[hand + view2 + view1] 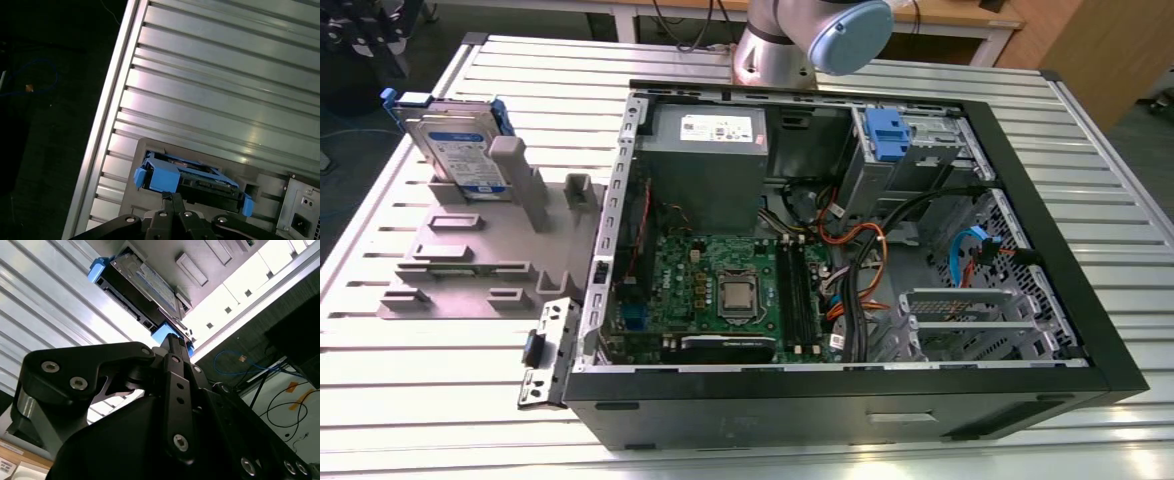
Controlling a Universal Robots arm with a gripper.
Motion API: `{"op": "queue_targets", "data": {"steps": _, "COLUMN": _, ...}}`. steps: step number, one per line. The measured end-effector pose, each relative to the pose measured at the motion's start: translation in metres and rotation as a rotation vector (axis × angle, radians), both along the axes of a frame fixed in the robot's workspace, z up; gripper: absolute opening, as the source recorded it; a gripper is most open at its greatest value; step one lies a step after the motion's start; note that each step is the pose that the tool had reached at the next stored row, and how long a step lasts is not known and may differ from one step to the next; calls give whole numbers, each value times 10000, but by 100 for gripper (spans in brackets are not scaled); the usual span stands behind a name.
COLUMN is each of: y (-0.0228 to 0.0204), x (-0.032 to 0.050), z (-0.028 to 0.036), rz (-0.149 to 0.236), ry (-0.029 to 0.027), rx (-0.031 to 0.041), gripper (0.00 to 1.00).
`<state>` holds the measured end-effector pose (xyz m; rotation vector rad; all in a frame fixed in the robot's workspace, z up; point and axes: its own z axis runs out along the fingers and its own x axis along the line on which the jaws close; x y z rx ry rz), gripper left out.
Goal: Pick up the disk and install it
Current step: 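Pick up the disk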
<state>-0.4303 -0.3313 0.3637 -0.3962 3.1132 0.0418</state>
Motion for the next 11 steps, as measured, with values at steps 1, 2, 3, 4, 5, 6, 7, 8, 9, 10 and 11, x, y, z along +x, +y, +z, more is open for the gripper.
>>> {"op": "queue_targets", "data": {"steps": 1, "y": 0, "x": 0, "z": 0, "rz": 33, "ry": 0, "rx": 0, "gripper": 11}}
{"op": "queue_targets", "data": {"steps": 2, "y": 0, "x": 0, "z": 0, "rz": 67, "ry": 0, "rx": 0, "gripper": 11}}
{"op": "queue_targets", "data": {"steps": 3, "y": 0, "x": 0, "z": 0, "rz": 102, "ry": 0, "rx": 0, "gripper": 11}}
{"op": "queue_targets", "data": {"steps": 4, "y": 0, "x": 0, "z": 0, "rz": 138, "ry": 0, "rx": 0, "gripper": 11}}
{"op": "queue_targets", "data": {"steps": 5, "y": 0, "x": 0, "z": 0, "rz": 174, "ry": 0, "rx": 0, "gripper": 11}}
{"op": "queue_targets", "data": {"steps": 6, "y": 0, "x": 0, "z": 0, "rz": 210, "ry": -1, "rx": 0, "gripper": 11}}
{"op": "queue_targets", "data": {"steps": 7, "y": 0, "x": 0, "z": 0, "rz": 246, "ry": 0, "rx": 0, "gripper": 11}}
{"op": "queue_targets", "data": {"steps": 8, "y": 0, "x": 0, "z": 0, "rz": 278, "ry": 0, "rx": 0, "gripper": 11}}
{"op": "queue_targets", "data": {"steps": 9, "y": 0, "x": 0, "z": 0, "rz": 309, "ry": 0, "rx": 0, "gripper": 11}}
{"op": "queue_targets", "data": {"steps": 10, "y": 0, "x": 0, "z": 0, "rz": 338, "ry": -1, "rx": 0, "gripper": 11}}
{"op": "queue_targets", "data": {"steps": 11, "y": 0, "x": 0, "z": 0, "rz": 360, "ry": 0, "rx": 0, "gripper": 11}}
